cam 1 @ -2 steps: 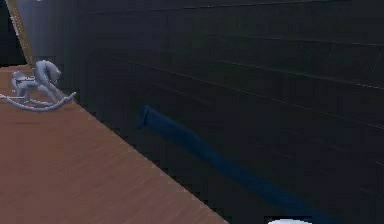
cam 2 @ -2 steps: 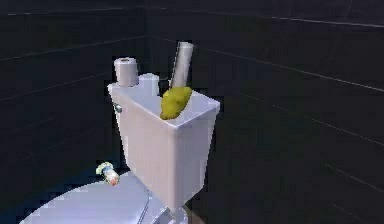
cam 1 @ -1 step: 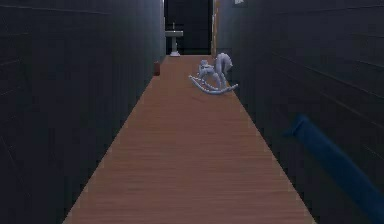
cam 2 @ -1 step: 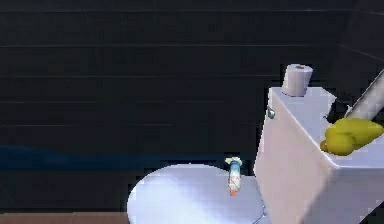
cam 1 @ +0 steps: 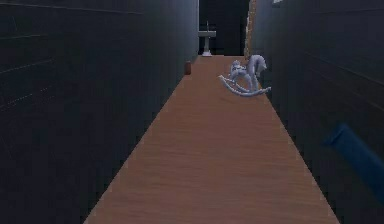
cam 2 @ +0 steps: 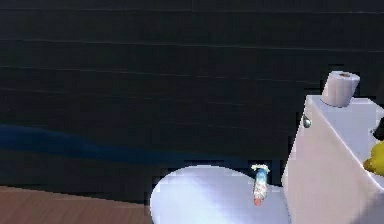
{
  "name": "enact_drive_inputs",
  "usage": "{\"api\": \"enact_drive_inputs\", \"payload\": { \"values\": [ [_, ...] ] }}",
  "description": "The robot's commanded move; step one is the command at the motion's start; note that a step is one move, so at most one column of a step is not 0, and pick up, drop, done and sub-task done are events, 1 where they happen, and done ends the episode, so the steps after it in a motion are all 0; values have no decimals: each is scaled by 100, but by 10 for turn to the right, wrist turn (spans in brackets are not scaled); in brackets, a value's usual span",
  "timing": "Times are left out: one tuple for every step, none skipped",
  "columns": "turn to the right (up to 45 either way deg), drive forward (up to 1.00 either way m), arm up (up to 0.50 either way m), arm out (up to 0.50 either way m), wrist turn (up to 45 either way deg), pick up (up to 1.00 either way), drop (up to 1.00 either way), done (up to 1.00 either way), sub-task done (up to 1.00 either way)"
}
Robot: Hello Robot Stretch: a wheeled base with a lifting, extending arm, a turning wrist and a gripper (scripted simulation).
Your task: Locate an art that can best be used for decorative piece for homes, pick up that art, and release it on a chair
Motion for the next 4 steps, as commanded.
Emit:
{"api": "enact_drive_inputs", "payload": {
  "values": [
    [0,100,0,0,0,0,0,0,0],
    [0,100,0,0,0,0,0,0,0],
    [0,100,0,0,0,0,0,0,0],
    [-30,0,0,0,0,0,0,0,0]
  ]
}}
